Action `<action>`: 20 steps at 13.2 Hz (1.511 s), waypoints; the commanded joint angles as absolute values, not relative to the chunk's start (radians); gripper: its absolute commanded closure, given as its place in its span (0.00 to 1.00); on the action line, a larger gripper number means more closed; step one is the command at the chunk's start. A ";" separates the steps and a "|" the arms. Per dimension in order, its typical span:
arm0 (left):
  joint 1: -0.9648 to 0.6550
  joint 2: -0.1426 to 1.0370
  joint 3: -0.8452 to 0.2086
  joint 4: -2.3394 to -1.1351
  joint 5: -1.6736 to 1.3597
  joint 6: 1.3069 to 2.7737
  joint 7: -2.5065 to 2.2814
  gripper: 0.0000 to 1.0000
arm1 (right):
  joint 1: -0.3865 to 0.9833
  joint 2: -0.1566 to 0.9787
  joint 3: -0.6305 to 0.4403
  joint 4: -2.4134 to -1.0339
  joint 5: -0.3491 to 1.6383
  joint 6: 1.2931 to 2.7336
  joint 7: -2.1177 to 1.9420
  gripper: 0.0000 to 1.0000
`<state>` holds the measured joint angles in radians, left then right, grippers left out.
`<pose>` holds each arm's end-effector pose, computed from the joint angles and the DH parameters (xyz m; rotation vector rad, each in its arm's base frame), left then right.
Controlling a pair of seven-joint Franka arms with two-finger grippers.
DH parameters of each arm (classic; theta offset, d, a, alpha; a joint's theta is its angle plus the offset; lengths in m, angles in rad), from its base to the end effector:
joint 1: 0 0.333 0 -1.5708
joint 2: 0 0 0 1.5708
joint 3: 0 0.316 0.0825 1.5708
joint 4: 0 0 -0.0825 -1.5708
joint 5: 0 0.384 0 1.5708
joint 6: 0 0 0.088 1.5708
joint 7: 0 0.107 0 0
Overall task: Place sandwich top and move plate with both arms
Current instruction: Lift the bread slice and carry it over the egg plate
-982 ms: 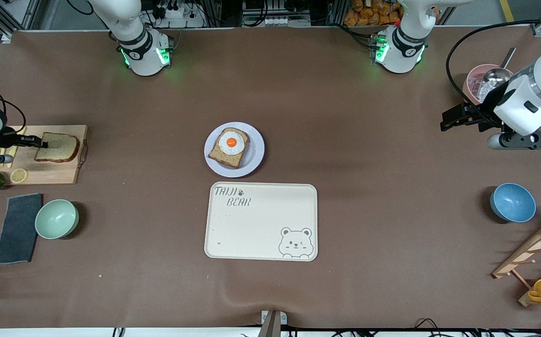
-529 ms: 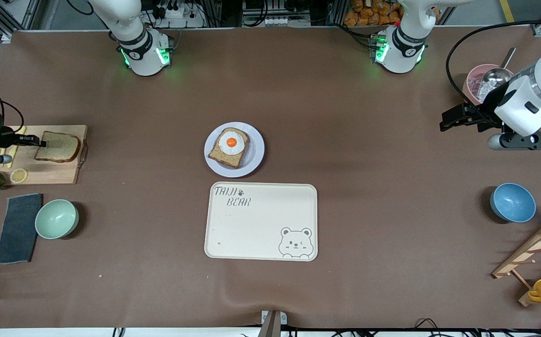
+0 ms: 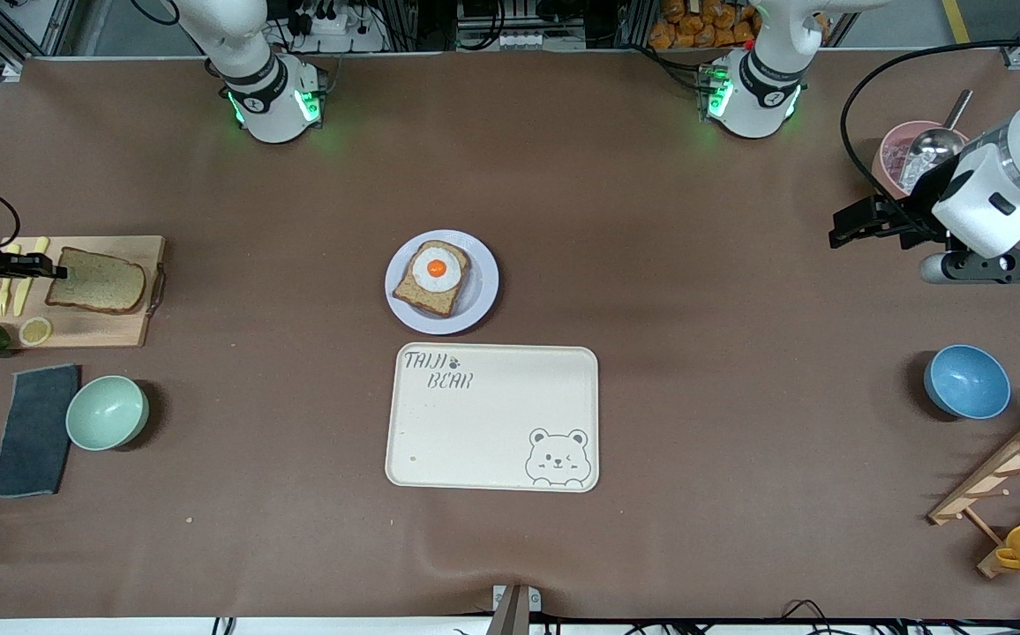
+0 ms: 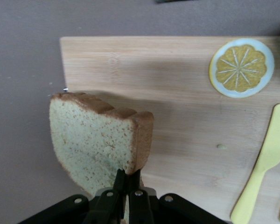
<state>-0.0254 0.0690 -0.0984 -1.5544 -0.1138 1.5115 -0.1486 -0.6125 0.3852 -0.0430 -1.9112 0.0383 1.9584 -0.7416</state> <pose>0.5617 -0.0808 0.5896 3.0309 0.0368 -0.1926 0.4656 -0.3538 0.2718 -2.8886 -0.0953 0.3619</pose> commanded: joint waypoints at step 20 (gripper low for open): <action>-0.011 0.072 -0.100 -1.551 -0.175 1.508 -0.147 0.00 | -0.307 0.486 0.382 -1.609 0.199 1.619 -0.910 1.00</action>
